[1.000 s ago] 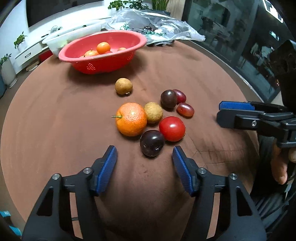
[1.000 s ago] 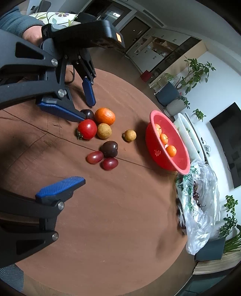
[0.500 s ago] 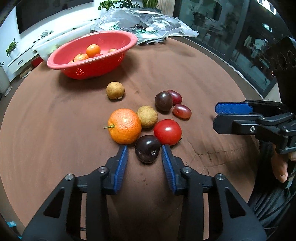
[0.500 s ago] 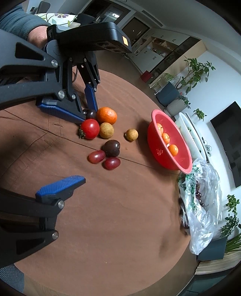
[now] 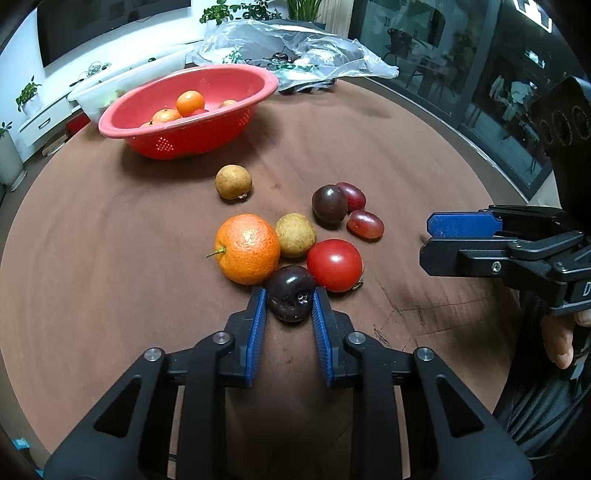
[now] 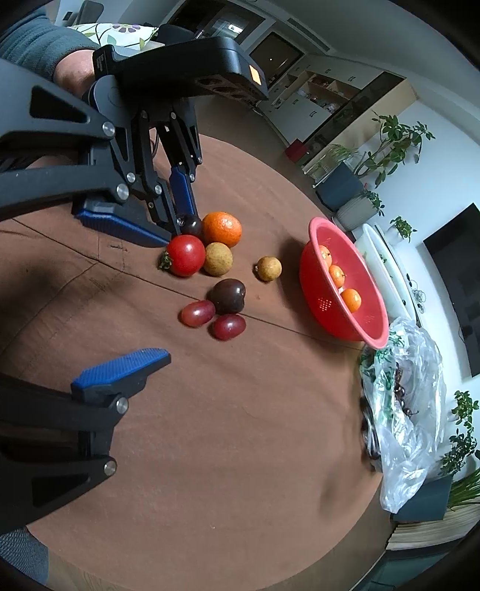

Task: Organize fruits
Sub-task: 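Grasp a dark plum with the left tool while the right tool grasps a dark plum, then grasp a red tomato with the right tool while the left tool holds the plum, then lower the plum and tomato into the red basin and open both tools, then grasp a brown fruit with the right tool while the left tool grasps an orange, then carry the orange and brown fruit into the red basin and open both tools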

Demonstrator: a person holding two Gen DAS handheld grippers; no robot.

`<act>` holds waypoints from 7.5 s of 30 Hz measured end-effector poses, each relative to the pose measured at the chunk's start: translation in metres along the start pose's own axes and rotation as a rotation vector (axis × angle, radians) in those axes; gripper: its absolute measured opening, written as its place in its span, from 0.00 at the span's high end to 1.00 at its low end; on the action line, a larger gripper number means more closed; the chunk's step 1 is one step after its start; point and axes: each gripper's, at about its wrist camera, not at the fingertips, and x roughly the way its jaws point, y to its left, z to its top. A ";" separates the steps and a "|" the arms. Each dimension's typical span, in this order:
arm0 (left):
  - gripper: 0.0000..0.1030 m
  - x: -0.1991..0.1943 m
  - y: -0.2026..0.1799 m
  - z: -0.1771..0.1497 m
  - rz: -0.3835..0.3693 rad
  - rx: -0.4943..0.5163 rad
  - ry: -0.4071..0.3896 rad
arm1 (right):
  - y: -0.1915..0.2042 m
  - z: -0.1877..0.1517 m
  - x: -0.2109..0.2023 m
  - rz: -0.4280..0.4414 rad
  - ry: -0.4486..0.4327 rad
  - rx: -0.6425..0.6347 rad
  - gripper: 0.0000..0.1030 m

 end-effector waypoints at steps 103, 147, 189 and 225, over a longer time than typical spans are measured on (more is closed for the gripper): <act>0.77 0.043 0.102 0.159 0.130 -0.012 -0.039 | 0.033 0.190 0.116 -0.290 0.095 -0.357 0.67; 0.12 -0.039 0.055 0.016 0.099 -0.137 -0.101 | 0.036 0.109 0.068 -0.167 0.085 -0.267 0.41; 0.00 -0.038 0.043 0.008 0.120 -0.058 -0.096 | 0.040 0.098 0.078 -0.132 0.118 -0.262 0.72; 0.65 0.007 0.050 0.030 -0.187 0.001 0.007 | 0.000 0.080 0.059 -0.074 0.081 -0.126 0.72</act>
